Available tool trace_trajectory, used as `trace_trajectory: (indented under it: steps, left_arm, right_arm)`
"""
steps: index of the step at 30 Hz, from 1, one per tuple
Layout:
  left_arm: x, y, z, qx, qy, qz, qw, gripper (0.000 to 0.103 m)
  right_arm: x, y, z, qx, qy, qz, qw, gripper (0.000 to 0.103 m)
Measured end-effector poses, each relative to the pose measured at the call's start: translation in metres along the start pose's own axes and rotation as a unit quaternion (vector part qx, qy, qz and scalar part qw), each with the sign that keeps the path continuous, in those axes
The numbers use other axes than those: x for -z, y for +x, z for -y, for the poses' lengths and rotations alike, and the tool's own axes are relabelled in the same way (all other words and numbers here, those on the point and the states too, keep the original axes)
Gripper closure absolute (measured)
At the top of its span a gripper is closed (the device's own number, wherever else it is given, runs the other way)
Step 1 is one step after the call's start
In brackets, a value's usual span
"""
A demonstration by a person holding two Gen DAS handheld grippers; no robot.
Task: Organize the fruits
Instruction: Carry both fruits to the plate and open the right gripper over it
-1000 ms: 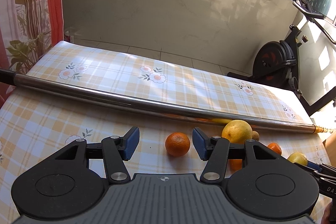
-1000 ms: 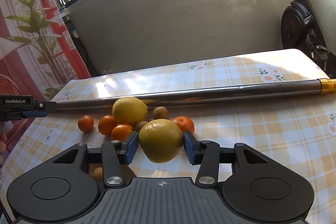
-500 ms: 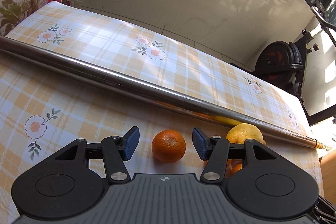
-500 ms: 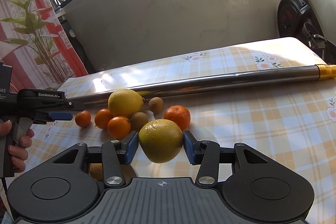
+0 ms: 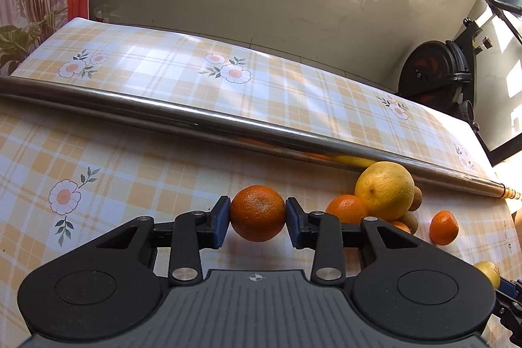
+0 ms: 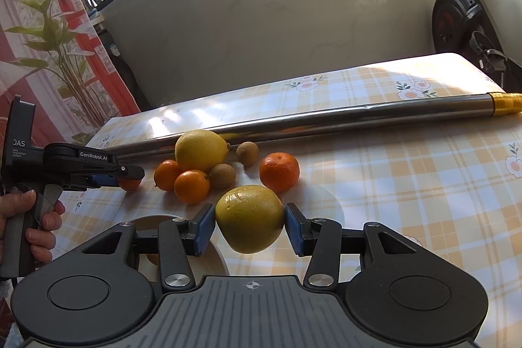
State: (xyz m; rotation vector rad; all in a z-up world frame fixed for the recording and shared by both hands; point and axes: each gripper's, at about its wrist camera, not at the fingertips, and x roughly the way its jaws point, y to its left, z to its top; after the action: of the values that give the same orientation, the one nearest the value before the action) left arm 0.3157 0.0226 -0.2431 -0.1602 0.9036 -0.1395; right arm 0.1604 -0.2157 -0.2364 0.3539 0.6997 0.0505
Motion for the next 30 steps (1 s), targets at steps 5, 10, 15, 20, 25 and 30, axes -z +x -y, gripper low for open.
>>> trace_trajectory:
  steps: [5, 10, 15, 20, 25, 30]
  left_arm:
    - [0.012, -0.035, 0.005, 0.017, 0.025, 0.019, 0.9994, 0.065]
    - [0.037, -0.065, 0.01, 0.048, 0.042, 0.025, 0.9977, 0.065]
    - [0.057, -0.08, 0.019, 0.061, 0.067, 0.02, 0.9956, 0.065]
    - [0.069, -0.083, 0.028, 0.081, 0.072, 0.011, 0.9941, 0.065]
    - [0.08, -0.077, 0.033, 0.079, 0.09, 0.003, 0.9928, 0.065]
    - [0.086, -0.073, 0.037, 0.082, 0.1, -0.008, 0.9915, 0.065]
  right_arm:
    - [0.005, -0.005, -0.005, -0.005, -0.005, -0.003, 1.0, 0.06]
    - [0.013, -0.008, -0.013, -0.009, -0.021, -0.006, 1.0, 0.06]
    - [0.013, -0.012, -0.019, -0.016, -0.031, -0.008, 0.999, 0.06]
    - [0.014, -0.014, -0.03, -0.025, -0.045, -0.01, 0.999, 0.06]
    - [0.017, -0.014, -0.038, -0.035, -0.058, -0.018, 0.998, 0.06]
    - [0.021, -0.011, -0.044, -0.044, -0.067, -0.029, 0.996, 0.06]
